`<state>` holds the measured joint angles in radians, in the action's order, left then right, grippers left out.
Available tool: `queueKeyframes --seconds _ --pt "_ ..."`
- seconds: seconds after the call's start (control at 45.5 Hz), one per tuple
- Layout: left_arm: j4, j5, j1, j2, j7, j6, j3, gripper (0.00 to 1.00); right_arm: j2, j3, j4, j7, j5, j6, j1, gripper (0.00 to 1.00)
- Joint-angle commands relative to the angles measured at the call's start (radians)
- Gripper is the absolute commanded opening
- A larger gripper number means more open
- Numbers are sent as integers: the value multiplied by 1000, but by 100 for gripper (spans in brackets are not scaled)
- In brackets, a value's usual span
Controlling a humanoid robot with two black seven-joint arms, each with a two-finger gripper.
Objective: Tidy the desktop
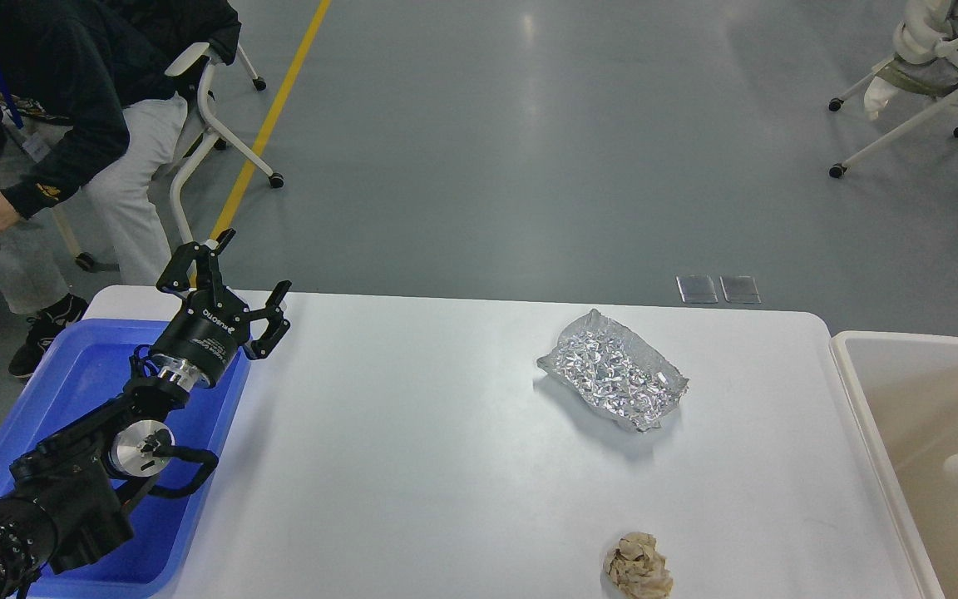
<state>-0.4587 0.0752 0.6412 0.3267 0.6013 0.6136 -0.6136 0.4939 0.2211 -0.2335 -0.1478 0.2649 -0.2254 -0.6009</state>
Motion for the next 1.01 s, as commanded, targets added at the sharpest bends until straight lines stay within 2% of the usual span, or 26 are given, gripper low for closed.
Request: queueKeyframes --seconds 0.0,0.044,0.066,0.088,0.505,0.681,0.768,0.988 --pt "0 0 0 0 0 0 2 100 -5 15 2 -3 5 0 10 42" --pt "0 0 0 0 0 0 0 100 -3 17 2 2 4 1 9 78" --pt "0 0 0 0 0 0 0 100 -3 17 2 4 5 1 9 93" --pt "0 0 0 0 0 0 0 100 -5 17 0 4 4 3 7 98" --pt "0 0 0 0 2 0 2 100 3 14 -50 8 -26 32 -77 100" --pt "0 0 0 0 3 0 2 100 83 30 -237 7 -24 41 -169 100" --pt "0 0 0 0 3 0 2 100 129 101 -367 7 -24 41 -229 100" --pt "0 0 0 0 3 0 2 100 132 267 -567 7 -26 63 -313 100"
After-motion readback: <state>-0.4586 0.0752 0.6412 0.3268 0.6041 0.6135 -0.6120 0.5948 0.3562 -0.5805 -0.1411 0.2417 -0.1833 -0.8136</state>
